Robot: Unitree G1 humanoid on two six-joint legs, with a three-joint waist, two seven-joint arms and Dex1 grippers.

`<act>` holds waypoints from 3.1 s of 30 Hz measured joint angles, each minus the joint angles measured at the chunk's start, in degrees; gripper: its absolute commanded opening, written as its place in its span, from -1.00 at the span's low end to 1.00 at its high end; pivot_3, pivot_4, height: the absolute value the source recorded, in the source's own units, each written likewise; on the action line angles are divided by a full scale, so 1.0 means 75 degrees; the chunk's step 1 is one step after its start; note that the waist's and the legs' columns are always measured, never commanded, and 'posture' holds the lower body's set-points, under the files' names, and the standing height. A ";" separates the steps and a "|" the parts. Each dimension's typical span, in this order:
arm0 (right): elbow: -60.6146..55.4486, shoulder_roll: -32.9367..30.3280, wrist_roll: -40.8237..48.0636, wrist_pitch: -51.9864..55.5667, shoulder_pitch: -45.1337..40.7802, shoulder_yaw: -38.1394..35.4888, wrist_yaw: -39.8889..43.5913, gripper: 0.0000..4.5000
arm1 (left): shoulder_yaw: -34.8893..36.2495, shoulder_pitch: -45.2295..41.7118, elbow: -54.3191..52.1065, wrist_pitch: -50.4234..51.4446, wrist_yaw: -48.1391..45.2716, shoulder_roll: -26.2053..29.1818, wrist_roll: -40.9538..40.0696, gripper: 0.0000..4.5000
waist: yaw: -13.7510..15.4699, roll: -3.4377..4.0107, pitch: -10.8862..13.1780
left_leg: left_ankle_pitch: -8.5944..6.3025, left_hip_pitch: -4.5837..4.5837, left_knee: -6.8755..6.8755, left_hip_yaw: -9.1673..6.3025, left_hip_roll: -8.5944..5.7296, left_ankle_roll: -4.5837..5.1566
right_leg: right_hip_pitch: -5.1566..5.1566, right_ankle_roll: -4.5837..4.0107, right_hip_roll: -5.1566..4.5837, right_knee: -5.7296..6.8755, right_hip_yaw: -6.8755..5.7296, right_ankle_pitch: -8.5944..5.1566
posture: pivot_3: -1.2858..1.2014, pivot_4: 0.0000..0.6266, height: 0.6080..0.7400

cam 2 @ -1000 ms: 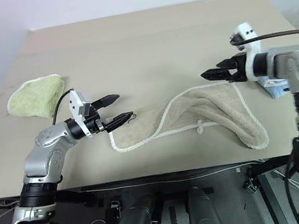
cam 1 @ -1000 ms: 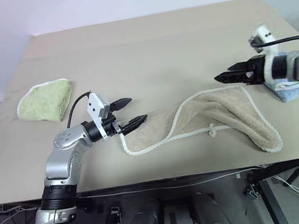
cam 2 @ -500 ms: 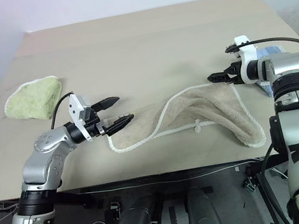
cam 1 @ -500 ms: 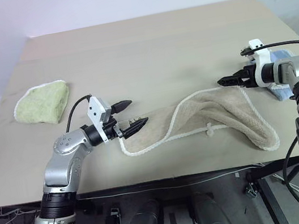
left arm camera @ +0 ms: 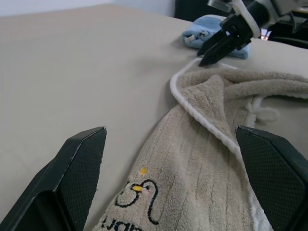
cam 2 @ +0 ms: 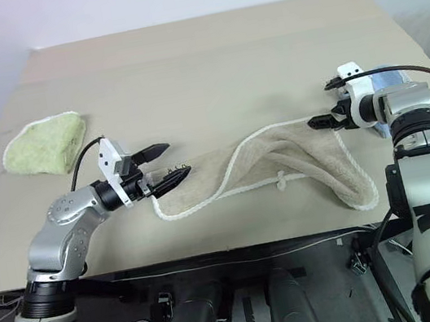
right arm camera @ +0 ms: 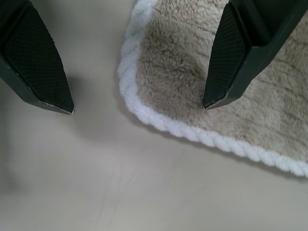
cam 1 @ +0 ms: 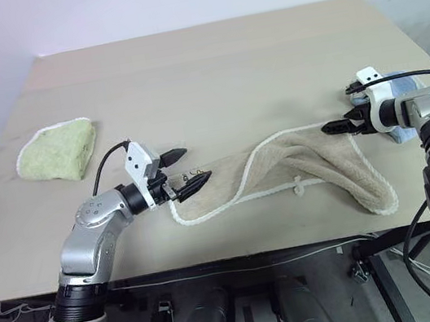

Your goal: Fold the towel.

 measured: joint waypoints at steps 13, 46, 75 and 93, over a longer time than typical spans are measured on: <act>0.0012 0.0121 -0.0098 0.0127 0.0000 -0.0131 0.0131 -0.41 | -0.0001 -0.0001 0.0000 0.0019 0.0130 0.0177 0.0075 1.00 | -0.0063 0.0002 -0.0002 | -0.0006 0.0018 -0.0007 0.0003 0.0004 0.0009 | 0.0008 0.0000 0.0004 0.0003 0.0002 0.0000 | 0.03 -0.52 1.00; -0.4911 0.0529 0.1583 0.0842 0.0567 -0.1553 -0.0011 -1.00 | 0.0141 0.0085 -0.0151 0.0045 0.0181 0.0381 0.0060 1.00 | -0.0143 0.0004 -0.0001 | -0.0028 0.0083 -0.0030 0.0007 0.0011 0.0009 | 0.0064 -0.0002 0.0007 -0.0004 0.0012 -0.0001 | 0.03 -0.52 1.00; -0.3459 0.1381 0.2079 -0.0642 -0.1897 -0.2027 -0.2293 -1.00 | -0.1225 0.1029 0.0069 -0.0653 0.1152 -0.0041 0.2003 1.00 | -0.0004 0.0007 0.0000 | -0.0020 0.0075 -0.0045 0.0017 0.0011 0.0021 | 0.0045 -0.0003 0.0009 -0.0003 0.0028 -0.0001 | 0.03 -0.52 1.00; -0.3621 0.1378 0.2138 -0.0439 -0.1883 -0.1909 -0.1983 -1.00 | -0.1168 0.0362 -0.0148 -0.0358 0.0849 0.0299 0.2090 1.00 | -0.0010 0.0007 0.0001 | -0.0021 0.0073 -0.0047 0.0018 0.0011 0.0021 | 0.0041 -0.0003 0.0009 -0.0003 0.0027 -0.0001 | 0.03 -0.52 1.00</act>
